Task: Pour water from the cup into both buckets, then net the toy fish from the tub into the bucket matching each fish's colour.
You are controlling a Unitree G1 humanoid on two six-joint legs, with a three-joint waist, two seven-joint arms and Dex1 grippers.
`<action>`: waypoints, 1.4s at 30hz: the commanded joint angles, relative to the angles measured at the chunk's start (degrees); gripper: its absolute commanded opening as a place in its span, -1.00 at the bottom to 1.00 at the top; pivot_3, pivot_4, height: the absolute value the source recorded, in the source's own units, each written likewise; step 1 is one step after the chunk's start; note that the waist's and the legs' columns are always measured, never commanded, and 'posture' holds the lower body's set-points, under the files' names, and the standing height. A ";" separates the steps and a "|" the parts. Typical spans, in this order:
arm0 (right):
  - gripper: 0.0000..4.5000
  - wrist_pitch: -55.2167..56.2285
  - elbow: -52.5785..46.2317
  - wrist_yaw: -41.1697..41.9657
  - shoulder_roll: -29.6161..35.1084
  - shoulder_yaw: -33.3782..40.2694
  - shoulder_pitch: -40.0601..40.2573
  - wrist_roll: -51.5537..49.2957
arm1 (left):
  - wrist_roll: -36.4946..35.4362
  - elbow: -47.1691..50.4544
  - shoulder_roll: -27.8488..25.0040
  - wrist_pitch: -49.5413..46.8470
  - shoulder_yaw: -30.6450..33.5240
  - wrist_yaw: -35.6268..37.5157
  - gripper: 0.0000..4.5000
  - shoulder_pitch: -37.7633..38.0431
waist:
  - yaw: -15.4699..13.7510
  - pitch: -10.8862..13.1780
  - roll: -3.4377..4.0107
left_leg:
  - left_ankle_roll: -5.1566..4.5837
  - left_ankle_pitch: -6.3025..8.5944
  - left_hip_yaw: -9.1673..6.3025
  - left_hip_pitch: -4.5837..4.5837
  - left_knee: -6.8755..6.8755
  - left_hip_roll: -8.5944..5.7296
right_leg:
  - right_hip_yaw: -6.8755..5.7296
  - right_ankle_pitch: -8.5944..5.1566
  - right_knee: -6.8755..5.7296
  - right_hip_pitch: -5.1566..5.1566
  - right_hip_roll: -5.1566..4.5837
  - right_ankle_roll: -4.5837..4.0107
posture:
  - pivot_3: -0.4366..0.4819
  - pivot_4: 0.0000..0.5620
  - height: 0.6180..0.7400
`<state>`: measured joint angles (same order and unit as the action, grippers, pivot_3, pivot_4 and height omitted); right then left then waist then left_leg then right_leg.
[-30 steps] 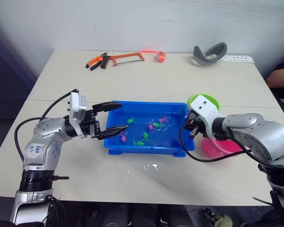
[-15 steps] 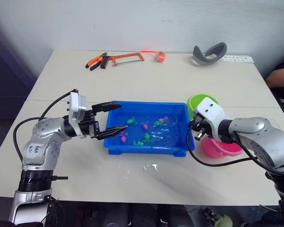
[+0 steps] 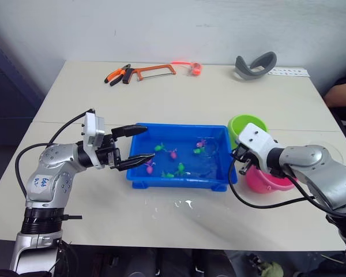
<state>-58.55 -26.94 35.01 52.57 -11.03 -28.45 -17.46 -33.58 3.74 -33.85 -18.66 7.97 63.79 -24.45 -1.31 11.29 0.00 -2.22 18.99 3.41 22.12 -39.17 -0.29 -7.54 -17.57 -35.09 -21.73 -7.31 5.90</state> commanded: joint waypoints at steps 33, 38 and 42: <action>-1.00 -12.32 -0.62 -6.52 -18.97 6.77 0.99 -7.40 | -1.01 1.53 -1.63 -0.03 1.37 -0.25 0.99 -0.22 | 0.10 0.00 0.00 | -0.01 -0.01 0.00 0.00 0.00 0.00 | 0.00 0.00 -0.03 0.00 0.06 0.00 | -0.05 -0.47 1.00; -1.00 -10.34 -0.17 -9.16 -22.58 6.32 0.30 -6.06 | -0.99 0.75 -3.06 0.55 2.83 0.72 0.99 0.77 | 0.16 0.00 0.00 | 0.00 -0.01 0.00 0.00 0.00 0.00 | 0.01 0.00 -0.04 -0.02 0.10 0.00 | -0.05 -0.47 1.00; -1.00 -8.37 0.60 -10.15 -23.01 6.02 -0.05 -4.86 | -1.07 -0.02 -4.49 0.97 3.90 1.60 0.99 1.50 | 0.18 0.00 0.01 | 0.00 -0.01 0.01 0.00 0.01 0.00 | 0.02 0.00 -0.04 -0.04 0.11 0.00 | -0.05 -0.47 1.00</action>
<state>-68.56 -25.89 25.55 29.88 -5.94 -27.67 -23.06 -33.60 3.57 -37.43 -18.60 10.38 64.73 -23.18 -1.13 11.29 0.01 -2.22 18.98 3.42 22.12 -39.16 -0.30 -7.52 -17.57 -35.13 -21.77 -7.20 5.90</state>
